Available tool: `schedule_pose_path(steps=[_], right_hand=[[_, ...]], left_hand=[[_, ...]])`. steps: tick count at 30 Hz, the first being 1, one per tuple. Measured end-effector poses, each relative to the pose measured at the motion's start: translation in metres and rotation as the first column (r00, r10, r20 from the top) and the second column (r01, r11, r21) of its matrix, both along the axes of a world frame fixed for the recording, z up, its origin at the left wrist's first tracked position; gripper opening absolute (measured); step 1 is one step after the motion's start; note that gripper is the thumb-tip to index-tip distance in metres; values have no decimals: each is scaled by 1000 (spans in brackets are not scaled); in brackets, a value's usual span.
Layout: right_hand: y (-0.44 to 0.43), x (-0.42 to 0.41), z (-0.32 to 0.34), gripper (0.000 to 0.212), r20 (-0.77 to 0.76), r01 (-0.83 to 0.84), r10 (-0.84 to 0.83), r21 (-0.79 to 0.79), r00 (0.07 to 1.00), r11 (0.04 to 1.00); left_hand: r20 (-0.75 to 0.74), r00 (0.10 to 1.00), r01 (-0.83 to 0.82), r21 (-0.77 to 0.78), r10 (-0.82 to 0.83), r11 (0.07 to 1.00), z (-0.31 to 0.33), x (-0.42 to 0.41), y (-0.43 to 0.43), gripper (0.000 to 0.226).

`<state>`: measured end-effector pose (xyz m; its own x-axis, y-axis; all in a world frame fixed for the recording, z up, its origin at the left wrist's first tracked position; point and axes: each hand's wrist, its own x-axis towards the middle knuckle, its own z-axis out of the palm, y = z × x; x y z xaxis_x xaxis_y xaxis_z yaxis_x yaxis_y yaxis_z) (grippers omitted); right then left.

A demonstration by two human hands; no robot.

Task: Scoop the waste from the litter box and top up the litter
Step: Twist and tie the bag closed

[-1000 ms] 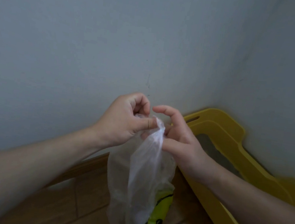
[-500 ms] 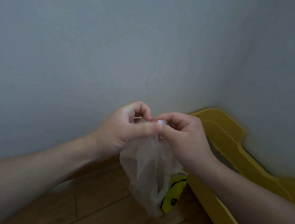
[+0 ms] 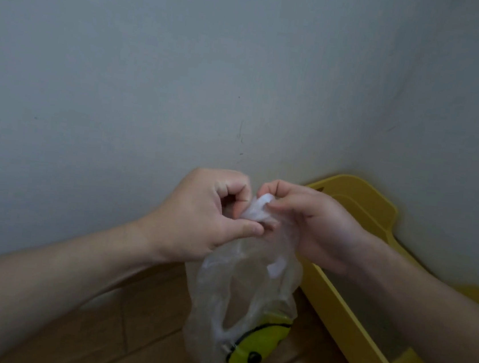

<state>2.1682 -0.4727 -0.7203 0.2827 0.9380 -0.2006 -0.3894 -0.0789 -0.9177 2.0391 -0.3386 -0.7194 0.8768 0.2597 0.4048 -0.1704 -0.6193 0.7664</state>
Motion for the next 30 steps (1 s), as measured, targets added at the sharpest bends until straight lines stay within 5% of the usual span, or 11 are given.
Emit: schedule_pose_path(steps=[5, 8, 11, 14, 16, 21, 27, 30], right_hand=[[3, -7, -7, 12, 46, 51, -50, -38, 998, 998], [4, -7, -7, 17, 59, 54, -54, 2, 997, 999], [3, -6, -9, 41, 373, -2, 9, -20, 928, 1000], [5, -9, -17, 35, 598, 80, -73, 15, 798, 997], [5, -10, -17, 29, 636, 109, -116, 50, 763, 993], [6, -10, -12, 29, 513, 63, -60, 13, 856, 998], [3, -11, -12, 2, 575, 116, -96, 2, 813, 993], [2, -9, -13, 15, 663, 137, -98, -7, 742, 991]], left_hand=[[44, 995, -96, 438, 86, 894, 8, -6, -3, 25], [19, 990, -129, 530, 141, 838, 7, -6, -2, 17], [-106, 970, -136, 507, 218, 851, 8, -3, -1, 19], [-226, 951, -89, 453, 212, 887, 12, -1, 0, 14], [-298, 936, -82, 329, 185, 941, 13, -1, -1, 9], [-363, 929, -71, 13, 71, 997, 10, -1, 0, 14], [-264, 955, -143, -19, 133, 990, 5, 0, 3, 17], [-182, 970, -162, 7, 160, 987, 1, -1, 2, 15]])
